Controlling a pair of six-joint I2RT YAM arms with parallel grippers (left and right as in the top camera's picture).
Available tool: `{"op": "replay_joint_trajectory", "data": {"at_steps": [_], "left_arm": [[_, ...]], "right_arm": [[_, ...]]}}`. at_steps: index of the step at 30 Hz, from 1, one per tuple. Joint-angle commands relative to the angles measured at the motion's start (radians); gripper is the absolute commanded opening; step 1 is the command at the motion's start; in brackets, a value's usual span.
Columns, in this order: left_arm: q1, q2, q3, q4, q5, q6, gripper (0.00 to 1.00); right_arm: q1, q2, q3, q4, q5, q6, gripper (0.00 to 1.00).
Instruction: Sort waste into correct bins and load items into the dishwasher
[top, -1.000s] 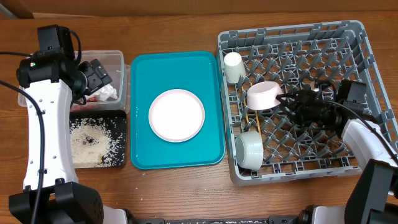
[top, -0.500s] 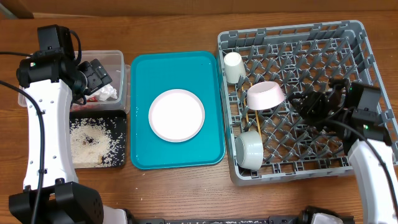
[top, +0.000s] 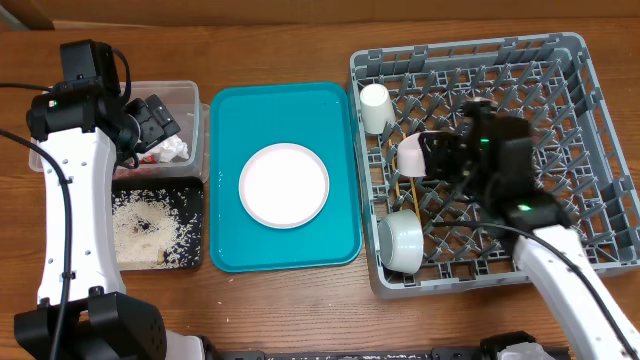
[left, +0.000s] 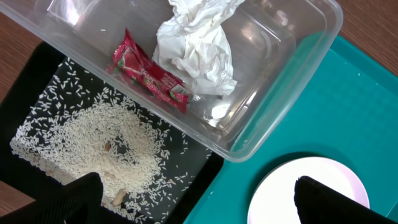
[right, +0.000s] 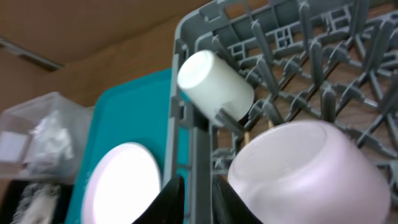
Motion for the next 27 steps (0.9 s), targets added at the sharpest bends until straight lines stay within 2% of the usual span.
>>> {"op": "replay_joint_trajectory", "data": {"at_steps": [1, 4, 7, 15, 23, 26, 27], "left_arm": [[-0.002, 0.003, 0.023, 0.001, 0.002, -0.013, 1.0], [-0.002, 0.003, 0.023, 0.001, 0.002, -0.013, 1.0], [-0.002, 0.003, 0.023, 0.001, 0.002, -0.013, 1.0], [-0.002, 0.003, 0.023, 0.001, 0.002, -0.013, 1.0], [-0.002, 0.003, 0.023, 0.001, 0.002, -0.013, 1.0], [-0.002, 0.003, 0.023, 0.001, 0.002, -0.013, 1.0], [-0.002, 0.003, 0.023, 0.001, 0.002, -0.013, 1.0]], "right_arm": [[0.037, 0.07, 0.024, 0.024, 0.206, -0.034, 0.19], [0.039, 0.119, 0.024, 0.02, 0.208, -0.033, 0.19], [0.039, 0.13, 0.024, -0.015, 0.208, -0.022, 0.14], [0.039, 0.03, 0.025, -0.124, 0.193, 0.065, 0.12], [0.063, -0.076, 0.037, -0.088, -0.021, 0.181, 0.12], [0.113, -0.078, 0.037, -0.028, -0.068, 0.214, 0.12], [0.174, -0.077, 0.037, 0.016, -0.066, 0.215, 0.12]]}}
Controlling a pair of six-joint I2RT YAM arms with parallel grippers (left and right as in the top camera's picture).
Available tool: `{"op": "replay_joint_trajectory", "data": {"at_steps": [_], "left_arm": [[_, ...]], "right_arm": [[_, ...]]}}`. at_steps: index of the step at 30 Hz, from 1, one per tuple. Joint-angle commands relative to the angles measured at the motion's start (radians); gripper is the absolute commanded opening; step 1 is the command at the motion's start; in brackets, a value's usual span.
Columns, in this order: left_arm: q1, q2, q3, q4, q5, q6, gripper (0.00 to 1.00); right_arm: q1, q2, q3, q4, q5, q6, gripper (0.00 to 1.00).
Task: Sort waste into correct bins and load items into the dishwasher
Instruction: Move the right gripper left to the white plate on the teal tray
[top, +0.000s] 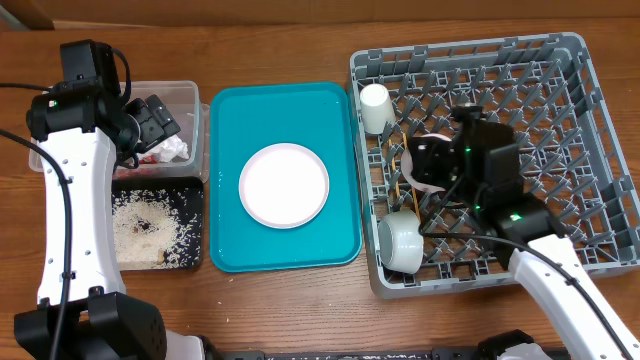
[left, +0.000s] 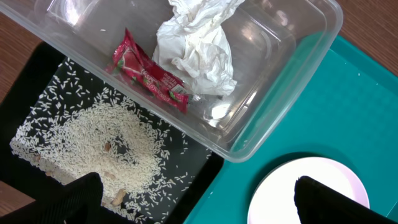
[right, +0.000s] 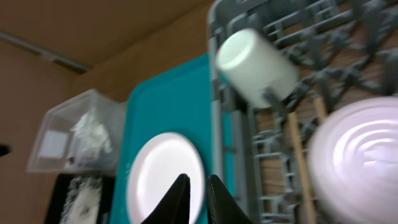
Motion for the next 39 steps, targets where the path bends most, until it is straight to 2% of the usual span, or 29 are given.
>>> {"op": "replay_joint_trajectory", "data": {"at_steps": [1, 10, 15, 23, 39], "left_arm": [[-0.002, 0.003, 0.023, 0.001, 0.002, -0.013, 1.0], [-0.002, 0.003, 0.023, 0.001, 0.002, -0.013, 1.0], [-0.002, 0.003, 0.023, 0.001, 0.002, -0.013, 1.0], [-0.002, 0.003, 0.023, 0.001, 0.001, -0.013, 1.0], [-0.002, 0.003, 0.023, 0.001, 0.002, -0.013, 1.0]], "right_arm": [[0.109, -0.013, 0.032, 0.072, -0.053, 0.043, 0.12], [0.377, 0.016, 0.032, 0.187, 0.141, 0.021, 0.12], [0.459, 0.071, 0.053, 0.207, 0.172, -0.049, 0.13], [0.479, 0.17, 0.116, 0.159, 0.17, -0.095, 0.13], [0.481, 0.348, 0.118, 0.192, 0.171, -0.138, 0.13]]}}
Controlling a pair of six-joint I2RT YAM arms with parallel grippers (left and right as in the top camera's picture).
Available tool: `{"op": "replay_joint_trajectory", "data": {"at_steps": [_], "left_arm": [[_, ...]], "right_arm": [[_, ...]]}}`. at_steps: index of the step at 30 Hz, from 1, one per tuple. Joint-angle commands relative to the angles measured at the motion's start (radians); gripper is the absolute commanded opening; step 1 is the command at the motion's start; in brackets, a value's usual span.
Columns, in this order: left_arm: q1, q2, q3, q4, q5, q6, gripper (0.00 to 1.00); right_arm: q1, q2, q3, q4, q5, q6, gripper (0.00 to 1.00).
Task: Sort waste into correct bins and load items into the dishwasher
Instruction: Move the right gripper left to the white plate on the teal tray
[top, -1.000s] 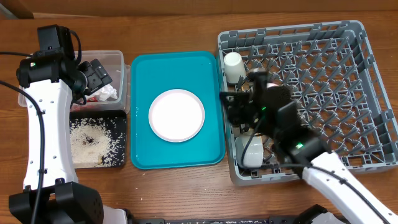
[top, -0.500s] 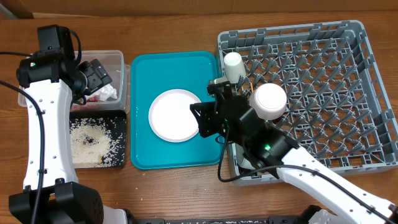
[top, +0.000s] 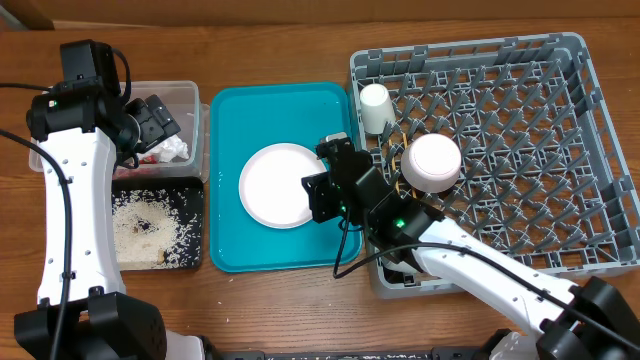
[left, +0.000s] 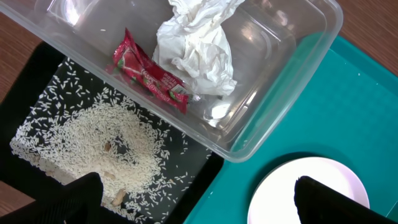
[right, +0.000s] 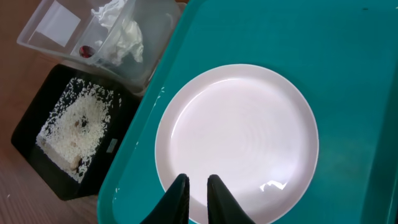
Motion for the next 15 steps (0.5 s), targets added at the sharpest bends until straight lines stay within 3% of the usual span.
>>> {"op": "replay_joint_trajectory", "data": {"at_steps": [1, 5, 15], "left_arm": [[-0.002, 0.003, 0.023, 0.001, 0.002, -0.013, 1.0], [-0.002, 0.003, 0.023, 0.001, 0.001, -0.013, 1.0], [-0.002, 0.003, 0.023, 0.001, 0.002, -0.013, 1.0]], "right_arm": [[0.006, 0.02, 0.034, 0.01, 0.01, -0.037, 0.13], [0.005, 0.027, 0.072, -0.081, 0.069, -0.079, 0.16], [0.005, 0.081, 0.357, -0.405, 0.076, -0.154, 0.17]]}}
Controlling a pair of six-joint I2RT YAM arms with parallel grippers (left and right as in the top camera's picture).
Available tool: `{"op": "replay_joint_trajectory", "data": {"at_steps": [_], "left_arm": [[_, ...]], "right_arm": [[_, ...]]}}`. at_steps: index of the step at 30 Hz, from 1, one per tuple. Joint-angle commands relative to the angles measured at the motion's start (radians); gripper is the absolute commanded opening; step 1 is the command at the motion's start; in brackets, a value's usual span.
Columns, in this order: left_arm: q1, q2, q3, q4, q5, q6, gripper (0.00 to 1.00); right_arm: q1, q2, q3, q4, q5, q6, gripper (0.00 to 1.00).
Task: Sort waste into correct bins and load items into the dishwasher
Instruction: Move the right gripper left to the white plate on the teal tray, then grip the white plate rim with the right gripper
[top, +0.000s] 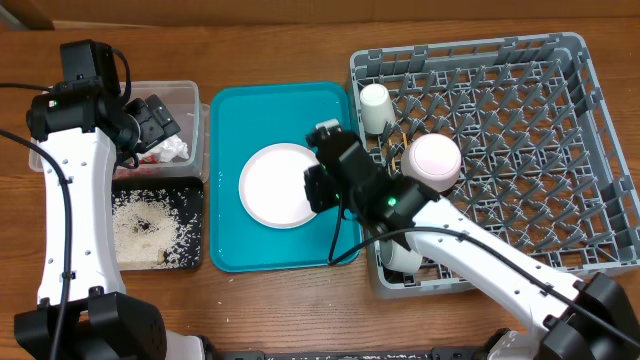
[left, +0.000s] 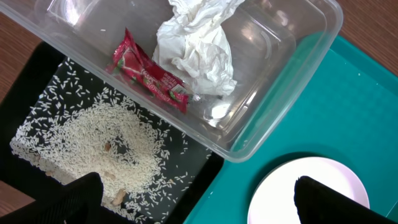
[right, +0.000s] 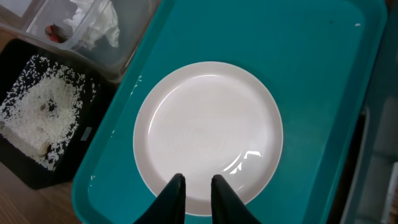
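Observation:
A white plate (top: 284, 185) lies empty in the middle of the teal tray (top: 230, 110). My right gripper (right: 194, 183) hovers over the plate's (right: 208, 137) near edge, its fingers a narrow gap apart with nothing between them. In the grey dishwasher rack (top: 560, 60) sit an upturned pink bowl (top: 432, 160), a white cup (top: 375, 105) and a white mug (top: 400, 255) partly hidden by my right arm. My left gripper (left: 193, 199) hangs wide open and empty above the bins at the left.
A clear bin (left: 292, 74) holds crumpled tissue (left: 196, 50) and a red wrapper (left: 149, 78). In front of it a black bin (top: 155, 225) holds rice. Wooden table surrounds the tray.
My right gripper has shifted a little toward the far side over the plate. The left arm, plate and rack items have not moved.
My right gripper was inside the rack next to the pink bowl. Then it stood back from the bowl, which stayed upturned in the rack. Then it was over the white plate on the tray, where it hovers now. The left arm stayed still.

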Motion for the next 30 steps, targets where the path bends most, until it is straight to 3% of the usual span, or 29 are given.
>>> {"op": "replay_joint_trajectory", "data": {"at_steps": [1, 8, 16, 30], "left_arm": [[-0.002, 0.003, 0.023, 0.001, 0.002, -0.013, 1.0], [-0.002, 0.003, 0.023, 0.001, 0.002, -0.013, 1.0], [-0.002, 0.003, 0.023, 0.001, 0.002, -0.013, 1.0], [-0.002, 0.003, 0.023, 0.001, 0.002, -0.013, 1.0]], "right_arm": [[0.006, 0.04, 0.113, -0.058, 0.013, -0.053, 0.17], [0.002, 0.19, 0.207, -0.103, 0.024, -0.108, 0.2], [0.002, 0.314, 0.208, -0.035, 0.257, -0.107, 0.23], [-0.047, 0.455, 0.208, -0.002, 0.262, -0.107, 0.34]]}}
